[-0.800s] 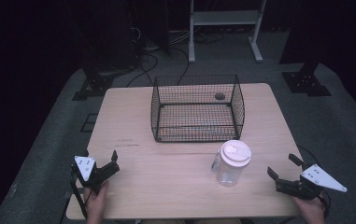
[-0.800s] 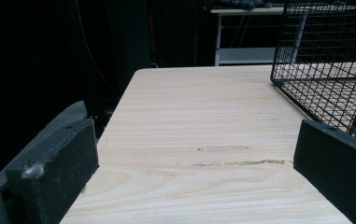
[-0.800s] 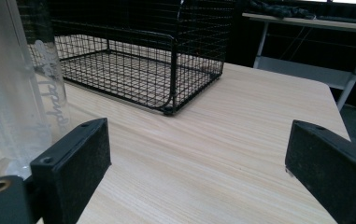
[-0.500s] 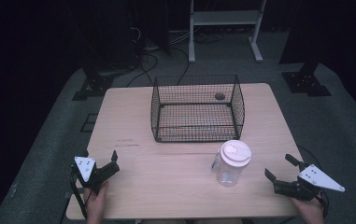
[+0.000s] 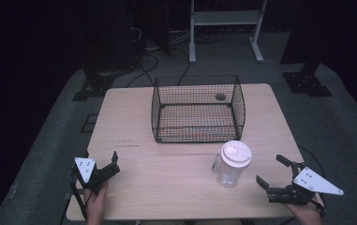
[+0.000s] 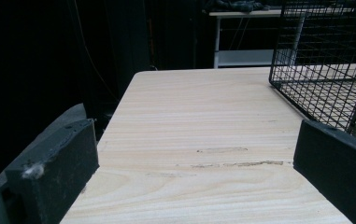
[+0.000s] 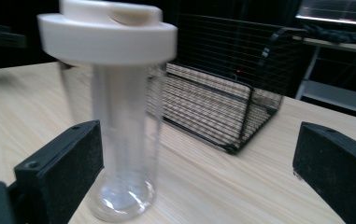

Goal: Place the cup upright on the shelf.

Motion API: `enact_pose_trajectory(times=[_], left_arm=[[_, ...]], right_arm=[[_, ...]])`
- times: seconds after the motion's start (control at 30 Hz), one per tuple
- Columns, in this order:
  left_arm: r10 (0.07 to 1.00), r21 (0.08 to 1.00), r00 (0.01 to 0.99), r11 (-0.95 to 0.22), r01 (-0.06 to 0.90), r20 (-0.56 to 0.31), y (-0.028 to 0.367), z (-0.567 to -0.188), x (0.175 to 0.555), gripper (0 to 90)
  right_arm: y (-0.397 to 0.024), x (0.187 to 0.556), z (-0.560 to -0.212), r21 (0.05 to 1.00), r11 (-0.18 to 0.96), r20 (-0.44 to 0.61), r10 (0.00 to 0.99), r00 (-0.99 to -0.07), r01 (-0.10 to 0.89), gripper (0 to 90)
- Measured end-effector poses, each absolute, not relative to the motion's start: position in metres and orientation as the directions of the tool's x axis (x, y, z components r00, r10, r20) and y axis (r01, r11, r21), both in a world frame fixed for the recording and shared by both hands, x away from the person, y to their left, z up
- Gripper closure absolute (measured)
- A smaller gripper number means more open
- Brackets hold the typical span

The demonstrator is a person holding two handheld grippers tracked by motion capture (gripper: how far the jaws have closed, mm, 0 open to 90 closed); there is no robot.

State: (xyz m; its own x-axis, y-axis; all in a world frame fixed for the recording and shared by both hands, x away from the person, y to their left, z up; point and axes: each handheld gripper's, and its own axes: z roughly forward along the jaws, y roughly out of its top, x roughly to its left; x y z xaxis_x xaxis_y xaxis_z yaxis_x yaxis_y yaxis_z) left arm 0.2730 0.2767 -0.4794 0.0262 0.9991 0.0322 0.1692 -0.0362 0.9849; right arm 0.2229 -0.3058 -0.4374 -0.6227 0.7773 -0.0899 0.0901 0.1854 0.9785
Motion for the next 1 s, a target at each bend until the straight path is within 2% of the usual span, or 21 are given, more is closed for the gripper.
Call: enact_pose_trajectory(times=[0.7,1.0], left_arm=[[0.999,0.985,0.033,-0.04,0.167,0.035,0.277,-0.479,0.273,0.0],[0.999,0.985,0.037,-0.043,0.164,0.037,0.277,-0.479,0.273,0.0]], right_arm=[[-0.262,0.241,-0.424,0.969,0.24,-0.132,0.707,-0.695,0.06,0.0],[-0.251,0.25,-0.421,0.972,0.225,-0.11,0.684,-0.721,0.064,0.0]])
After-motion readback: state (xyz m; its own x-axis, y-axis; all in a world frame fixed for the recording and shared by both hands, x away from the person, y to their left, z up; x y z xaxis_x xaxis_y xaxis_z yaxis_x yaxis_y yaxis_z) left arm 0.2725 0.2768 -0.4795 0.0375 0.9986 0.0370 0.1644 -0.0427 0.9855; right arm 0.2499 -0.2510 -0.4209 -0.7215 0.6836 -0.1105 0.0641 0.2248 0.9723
